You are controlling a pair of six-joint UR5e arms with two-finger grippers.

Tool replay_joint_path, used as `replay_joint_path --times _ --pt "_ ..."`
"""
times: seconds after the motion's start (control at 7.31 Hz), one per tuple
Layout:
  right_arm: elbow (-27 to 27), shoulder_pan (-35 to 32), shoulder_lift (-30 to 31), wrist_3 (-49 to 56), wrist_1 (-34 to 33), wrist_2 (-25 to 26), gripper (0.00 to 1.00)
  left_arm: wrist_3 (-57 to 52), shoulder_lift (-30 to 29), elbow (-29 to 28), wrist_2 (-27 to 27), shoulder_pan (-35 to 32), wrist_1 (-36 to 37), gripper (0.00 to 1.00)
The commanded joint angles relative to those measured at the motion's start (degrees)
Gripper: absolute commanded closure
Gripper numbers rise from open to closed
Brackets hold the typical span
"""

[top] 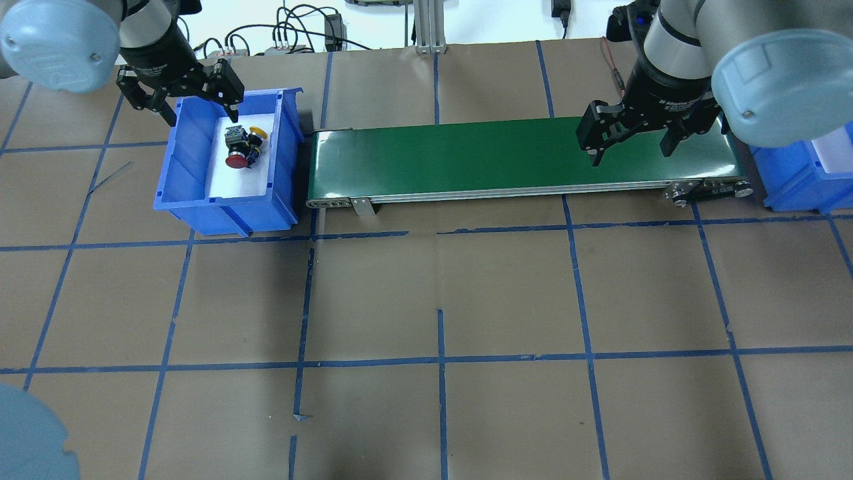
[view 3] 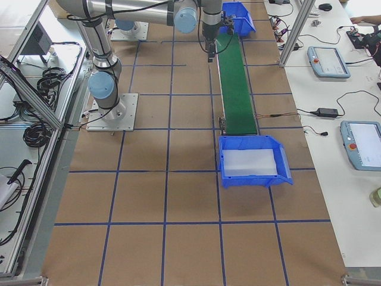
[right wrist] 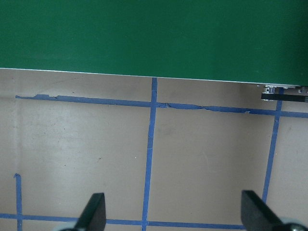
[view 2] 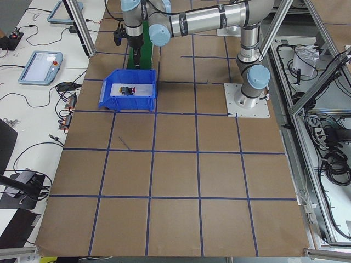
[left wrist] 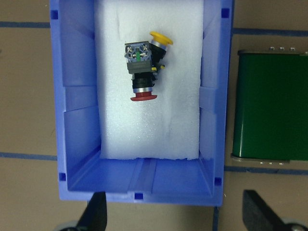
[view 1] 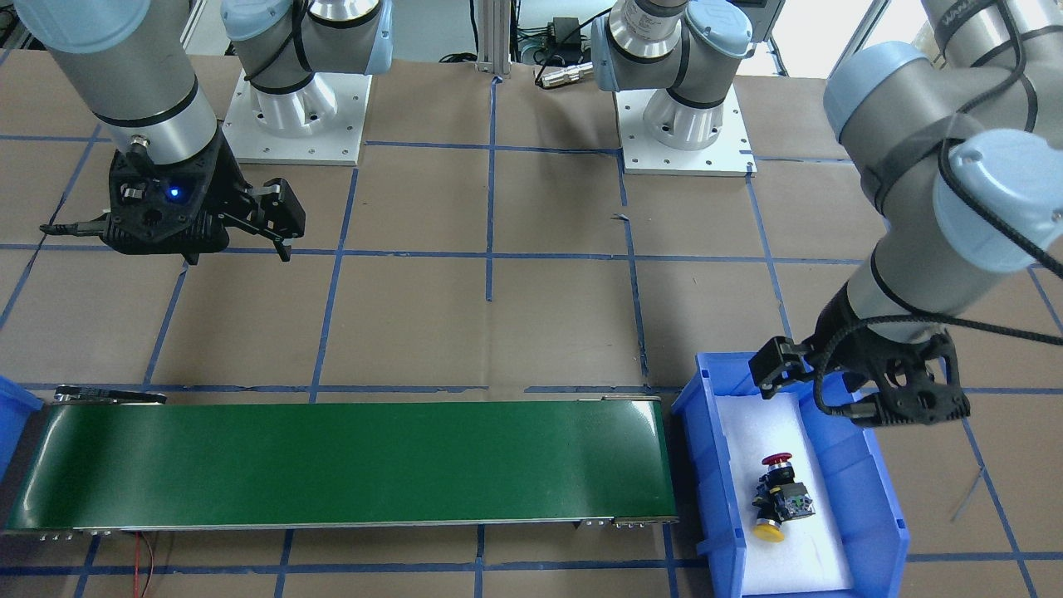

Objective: Transport two buttons from left to right
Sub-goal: 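Lower the left gripper into the blue bin onto the red-capped button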

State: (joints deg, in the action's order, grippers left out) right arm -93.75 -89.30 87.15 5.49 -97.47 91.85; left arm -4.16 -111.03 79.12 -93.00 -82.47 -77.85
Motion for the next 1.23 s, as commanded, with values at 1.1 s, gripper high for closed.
replay_joint_path --times 1.1 --pt "-1.0 0.0 -0.1 0.5 -0.2 0.0 0.0 -3.2 -17.1 -9.7 0.6 1.9 3.6 0.0"
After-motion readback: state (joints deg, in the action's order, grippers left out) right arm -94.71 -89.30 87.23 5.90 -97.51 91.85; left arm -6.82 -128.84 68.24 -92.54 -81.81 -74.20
